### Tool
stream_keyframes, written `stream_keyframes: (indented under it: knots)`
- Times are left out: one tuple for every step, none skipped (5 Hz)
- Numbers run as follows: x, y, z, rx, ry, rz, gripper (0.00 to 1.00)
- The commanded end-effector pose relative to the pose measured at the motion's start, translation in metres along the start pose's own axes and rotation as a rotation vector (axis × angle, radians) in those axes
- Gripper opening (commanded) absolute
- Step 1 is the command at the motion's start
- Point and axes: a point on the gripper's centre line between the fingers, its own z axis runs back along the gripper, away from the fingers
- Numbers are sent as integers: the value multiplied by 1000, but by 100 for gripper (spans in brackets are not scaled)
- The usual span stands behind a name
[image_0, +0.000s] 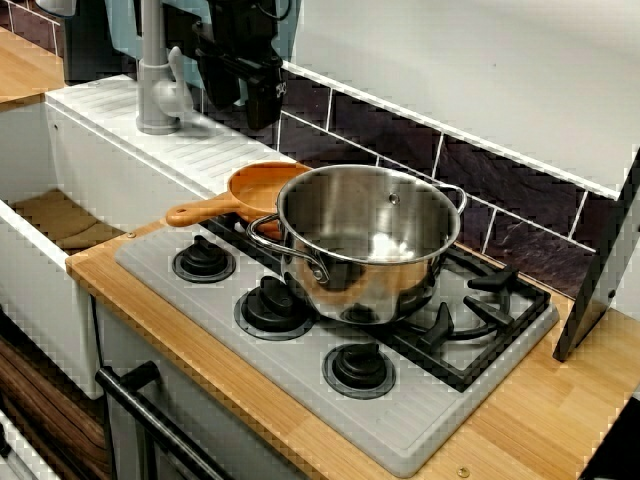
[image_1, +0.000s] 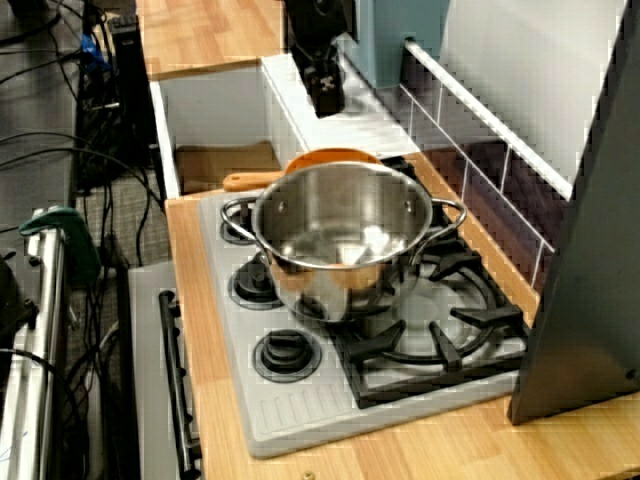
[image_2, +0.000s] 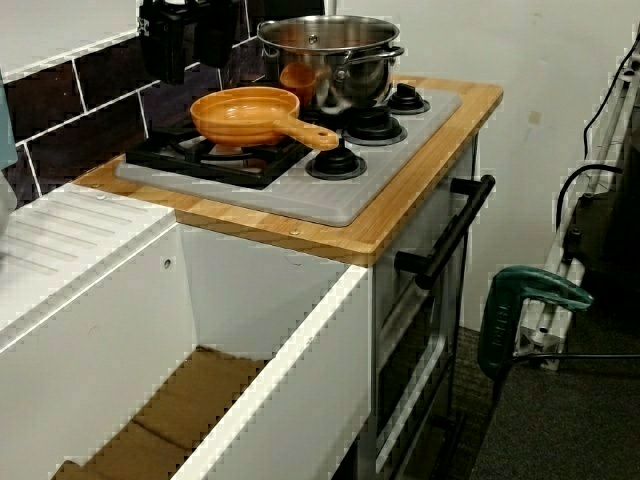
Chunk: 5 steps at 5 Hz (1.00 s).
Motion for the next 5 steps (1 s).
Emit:
stream_keyframes:
  knots:
    - [-11, -5, -5, 6, 1, -15, 100]
    - [-15, -7, -14, 12, 16, -25, 100]
    - [-17, -9, -19, 6, 29, -19, 100]
    - [-19, -12, -26, 6, 43, -21, 100]
    - [-23, -15, -33, 10, 58, -26, 100]
